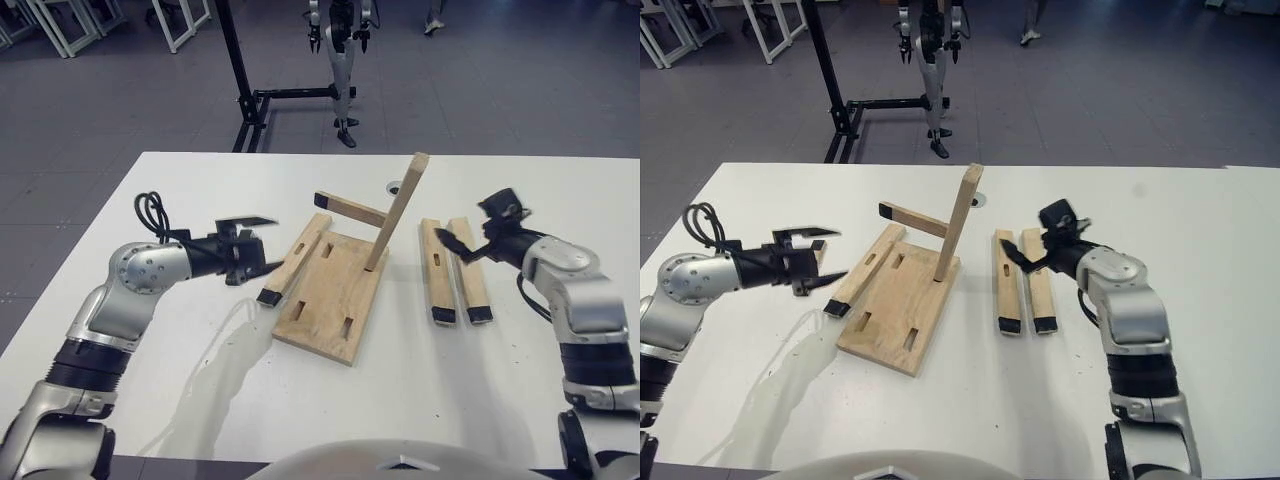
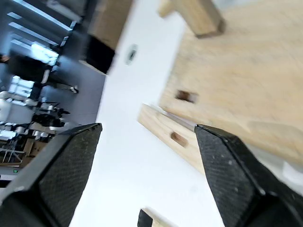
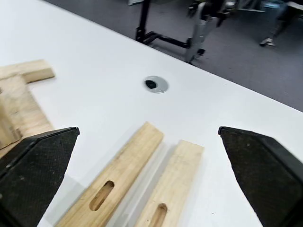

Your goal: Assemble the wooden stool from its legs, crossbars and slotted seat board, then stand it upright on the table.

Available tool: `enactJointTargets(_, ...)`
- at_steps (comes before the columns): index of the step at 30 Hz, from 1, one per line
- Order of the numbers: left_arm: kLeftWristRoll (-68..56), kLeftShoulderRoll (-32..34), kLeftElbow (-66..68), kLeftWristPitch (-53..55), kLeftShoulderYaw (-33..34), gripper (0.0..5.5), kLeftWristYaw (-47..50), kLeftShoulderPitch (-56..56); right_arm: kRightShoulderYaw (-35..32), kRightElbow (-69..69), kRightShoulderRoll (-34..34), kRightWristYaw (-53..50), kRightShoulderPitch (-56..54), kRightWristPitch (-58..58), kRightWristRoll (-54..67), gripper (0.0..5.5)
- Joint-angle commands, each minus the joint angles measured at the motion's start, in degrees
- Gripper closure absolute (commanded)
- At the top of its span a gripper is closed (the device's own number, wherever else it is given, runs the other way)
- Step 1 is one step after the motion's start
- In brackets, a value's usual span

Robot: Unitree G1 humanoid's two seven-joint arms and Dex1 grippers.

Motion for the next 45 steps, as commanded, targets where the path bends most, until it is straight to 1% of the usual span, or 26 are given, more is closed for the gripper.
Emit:
enactJointTargets(1, -0.27, -2.99, -7.31, 7.91, 2.59, 1.87, 5.25, 4.01, -4.70, -9.50, 3.86, -7.52, 4.21, 6.12, 1.00, 0.02)
enactJointTargets(4, 2.60, -0.86, -10.69, 6.93, 2.20, 1.87, 5.09, 9.30, -7.22, -13.64, 5.23, -10.30, 6.70, 9.27, 2.13, 0.02)
enactJointTargets(9, 4.04, 4.52, -12.22, 2.56, 5.25, 1.87, 2.60, 17.39, -10.77, -16.50, 5.94, -13.13, 8.54, 11.42, 3.28, 0.02)
enactJointTargets(11, 4.87, 6.19, -12.19, 0.32, 5.48, 1.87, 1.82, 19.80, -11.34, -16.91, 6.39, -14.43, 8.55, 11.50, 3.52, 0.02)
enactJointTargets(15, 6.55, 6.38, -13.73, -2.36, 3.36, 1.87, 1.29, 24.48, -11.44, -16.76, 6.76, -15.75, 7.58, 11.45, 3.93, 0.02)
enactJointTargets(20, 11.50, 5.93, -8.13, -7.77, 0.46, 1.87, 3.36, 28.89, -11.91, -16.76, 6.39, -16.40, 5.47, 11.57, 4.73, 0.02)
enactJointTargets(23, 12.06, 4.47, -5.23, -9.27, 0.33, 1.87, 5.34, 28.19, -11.55, -16.59, 6.18, -16.47, 4.94, 11.54, 5.23, 0.02)
enactJointTargets(27, 9.78, 2.99, -5.39, -7.82, 0.98, 1.87, 5.55, 24.30, -11.31, -16.40, 6.27, -16.99, 6.32, 10.95, 5.18, 0.02)
enactJointTargets(30, 12.50, 0.61, -4.08, -8.18, -2.03, 1.87, 6.82, 21.74, -10.51, -16.58, 5.90, -17.16, 7.32, 10.88, 4.79, 0.02)
enactJointTargets(33, 13.95, -1.62, -6.43, -7.28, -4.81, 1.87, 7.19, 22.59, -9.87, -16.07, 3.66, -16.92, 7.98, 11.98, 3.87, 0.02)
enactJointTargets(38, 16.82, -0.94, -5.98, -8.90, -6.34, 1.87, 8.27, 25.89, -10.30, -18.65, 1.96, -16.58, 6.86, 15.01, 5.22, 0.02)
enactJointTargets(40, 16.80, -2.47, -7.23, -7.92, -7.35, 1.87, 8.34, 24.65, -8.97, -20.26, 1.92, -15.85, 8.75, 16.55, 5.93, 0.02)
enactJointTargets(45, 16.42, -8.89, -11.44, -2.19, -10.45, 1.87, 8.84, 18.29, -6.01, -21.73, 3.07, -14.61, 16.60, 18.56, 7.01, 0.02)
